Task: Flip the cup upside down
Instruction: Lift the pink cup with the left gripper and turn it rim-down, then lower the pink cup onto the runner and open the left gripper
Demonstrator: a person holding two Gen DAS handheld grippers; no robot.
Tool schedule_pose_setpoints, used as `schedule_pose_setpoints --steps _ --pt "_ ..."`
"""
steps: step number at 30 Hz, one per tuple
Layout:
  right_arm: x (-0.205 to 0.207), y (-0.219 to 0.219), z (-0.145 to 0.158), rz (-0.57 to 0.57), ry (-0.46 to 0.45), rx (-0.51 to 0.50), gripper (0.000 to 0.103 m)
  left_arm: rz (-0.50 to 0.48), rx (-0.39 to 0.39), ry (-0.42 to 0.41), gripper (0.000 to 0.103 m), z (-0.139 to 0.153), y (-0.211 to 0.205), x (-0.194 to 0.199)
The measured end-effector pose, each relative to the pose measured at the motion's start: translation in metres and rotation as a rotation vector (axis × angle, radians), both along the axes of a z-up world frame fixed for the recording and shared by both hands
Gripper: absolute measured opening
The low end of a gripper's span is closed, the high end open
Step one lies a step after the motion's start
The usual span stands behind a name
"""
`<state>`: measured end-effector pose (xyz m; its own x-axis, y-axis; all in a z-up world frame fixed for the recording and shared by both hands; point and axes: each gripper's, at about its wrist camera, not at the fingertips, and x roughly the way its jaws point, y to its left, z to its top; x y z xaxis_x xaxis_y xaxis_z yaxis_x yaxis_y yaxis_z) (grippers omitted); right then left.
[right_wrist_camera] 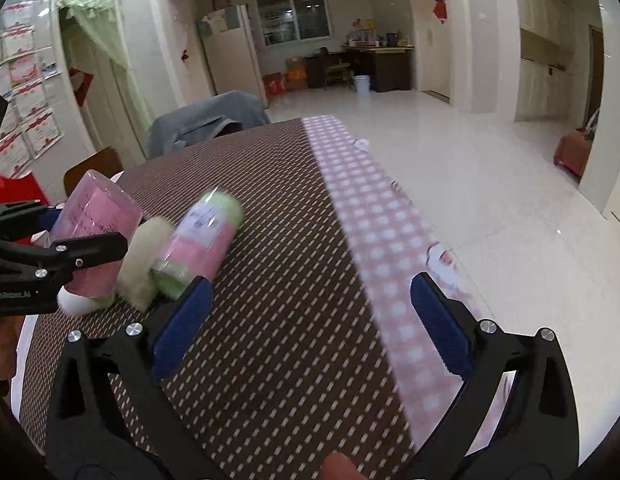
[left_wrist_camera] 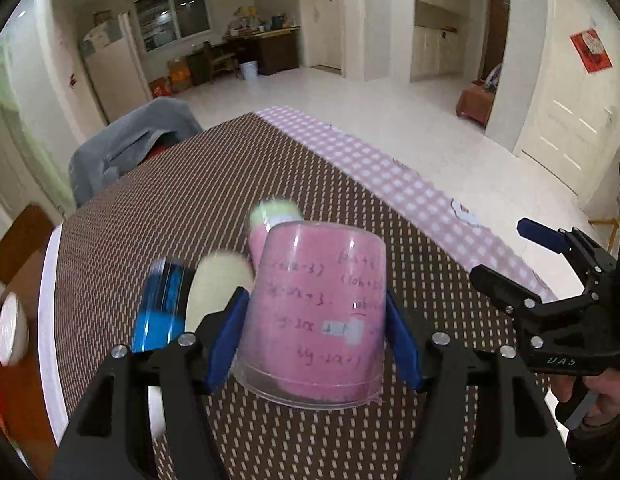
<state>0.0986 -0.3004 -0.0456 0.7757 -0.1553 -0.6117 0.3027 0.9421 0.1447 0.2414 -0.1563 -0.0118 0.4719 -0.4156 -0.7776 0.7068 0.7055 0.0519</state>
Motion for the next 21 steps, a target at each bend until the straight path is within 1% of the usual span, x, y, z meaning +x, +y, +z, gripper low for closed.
schedule_pose_setpoints --steps 4,6,8,11,14,17,21 --pt "-0.026 0.016 0.001 0.025 -0.027 -0.004 0.097 0.053 -0.052 0.039 0.065 -0.009 0.026 -0.025" --pt "-0.037 0.021 0.003 0.03 -0.041 -0.002 0.097 0.064 -0.088 0.077 0.065 -0.013 0.036 -0.035" --pt "-0.045 0.023 0.006 0.029 -0.056 0.002 0.097 0.072 -0.105 0.094 0.065 -0.015 0.041 -0.042" --pt "-0.05 0.027 0.01 0.029 -0.076 0.001 0.097 0.088 -0.103 0.095 0.065 -0.021 0.046 -0.053" --pt "-0.05 0.032 0.01 0.041 -0.075 0.012 0.097 0.098 -0.103 0.119 0.065 -0.033 0.051 -0.064" --pt "-0.048 0.036 0.004 0.057 -0.067 0.018 0.097 0.114 -0.093 0.15 0.065 -0.051 0.058 -0.072" --pt "-0.047 0.037 -0.003 0.069 -0.052 0.027 0.097 0.146 -0.092 0.188 0.065 -0.07 0.063 -0.072"
